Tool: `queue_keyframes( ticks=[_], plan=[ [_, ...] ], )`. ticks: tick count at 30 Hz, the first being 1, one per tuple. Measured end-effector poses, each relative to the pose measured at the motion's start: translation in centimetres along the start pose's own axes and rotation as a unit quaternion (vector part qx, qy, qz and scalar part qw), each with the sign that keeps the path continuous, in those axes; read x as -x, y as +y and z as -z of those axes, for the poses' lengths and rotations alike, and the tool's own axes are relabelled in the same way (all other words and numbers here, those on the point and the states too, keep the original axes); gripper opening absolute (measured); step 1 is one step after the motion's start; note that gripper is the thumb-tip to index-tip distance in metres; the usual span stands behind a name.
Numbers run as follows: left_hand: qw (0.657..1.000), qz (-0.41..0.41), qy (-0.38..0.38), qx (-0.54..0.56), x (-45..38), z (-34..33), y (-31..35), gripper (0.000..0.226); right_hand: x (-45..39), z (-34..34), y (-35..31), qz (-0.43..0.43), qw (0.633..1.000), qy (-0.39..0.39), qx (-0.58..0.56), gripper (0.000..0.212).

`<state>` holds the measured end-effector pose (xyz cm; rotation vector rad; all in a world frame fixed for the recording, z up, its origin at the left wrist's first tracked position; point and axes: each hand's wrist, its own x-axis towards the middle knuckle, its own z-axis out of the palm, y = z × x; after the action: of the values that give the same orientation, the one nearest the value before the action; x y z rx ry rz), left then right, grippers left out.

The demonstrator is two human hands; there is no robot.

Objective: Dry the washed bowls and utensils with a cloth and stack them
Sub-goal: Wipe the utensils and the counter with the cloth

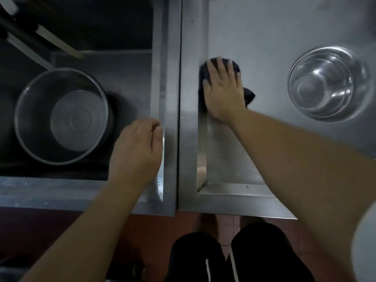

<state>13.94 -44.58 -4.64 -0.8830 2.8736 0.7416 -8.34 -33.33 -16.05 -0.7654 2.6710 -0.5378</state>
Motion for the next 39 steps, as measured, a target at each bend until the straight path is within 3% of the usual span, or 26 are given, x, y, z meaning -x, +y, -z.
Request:
queue_keyframes(
  ticks=[3, 8, 13, 16, 18, 22, 25, 28, 31, 34, 36, 39],
  plan=[
    [1.000, 0.001, 0.000, 0.006, 0.4, 0.1, 0.2, 0.024, -0.3, -0.5, -1.9, -0.011, 1.000, 0.009, -0.025, 0.061],
    [1.000, 0.010, -0.009, 0.010, 1.1, -0.7, 0.4, 0.024, 7.8, -1.2, 0.7, 0.202, 0.979, -0.033, 0.016, 0.050],
    [1.000, 0.007, -0.012, 0.011, 0.9, -1.5, 1.8, 0.020, 18.3, -2.1, 5.4, 0.426, 0.890, -0.152, 0.062, 0.044],
    [1.000, 0.001, -0.026, 0.005, 0.1, -1.8, 2.5, 0.019, 16.6, -1.5, 8.2, 0.487, 0.853, -0.159, 0.101, 0.049],
    [1.000, -0.008, -0.027, 0.000, -0.2, -2.0, 2.9, 0.019, 11.2, -0.8, 9.2, 0.449, 0.874, -0.116, 0.143, 0.055],
    [0.999, -0.026, -0.045, -0.011, -0.2, -2.2, 3.5, 0.025, -0.2, 2.8, 10.8, 0.176, 0.979, 0.023, 0.103, 0.054],
    [0.998, -0.033, -0.058, -0.021, 0.0, -2.4, 3.5, 0.027, -1.2, 3.9, 10.5, 0.022, 0.996, 0.025, 0.079, 0.057],
    [0.998, -0.031, -0.058, -0.013, 0.2, -2.5, 4.0, 0.025, 4.7, 2.0, 9.1, 0.080, 0.989, 0.032, 0.121, 0.058],
    [0.997, -0.035, -0.067, -0.016, 0.4, -2.8, 4.9, 0.021, 16.1, -0.9, 8.5, 0.239, 0.960, -0.073, 0.127, 0.060],
    [0.995, -0.055, -0.078, -0.012, 0.3, -2.8, 6.0, 0.019, 22.1, -0.4, 10.7, 0.317, 0.931, -0.136, 0.119, 0.051],
    [0.995, -0.066, -0.080, -0.011, 0.1, -2.5, 6.5, 0.019, 22.5, 0.8, 13.6, 0.272, 0.947, -0.115, 0.128, 0.051],
    [0.992, -0.080, -0.091, -0.023, 0.0, -2.2, 7.1, 0.019, 24.1, 2.8, 16.3, 0.076, 0.991, -0.062, 0.096, 0.054]
  ],
)
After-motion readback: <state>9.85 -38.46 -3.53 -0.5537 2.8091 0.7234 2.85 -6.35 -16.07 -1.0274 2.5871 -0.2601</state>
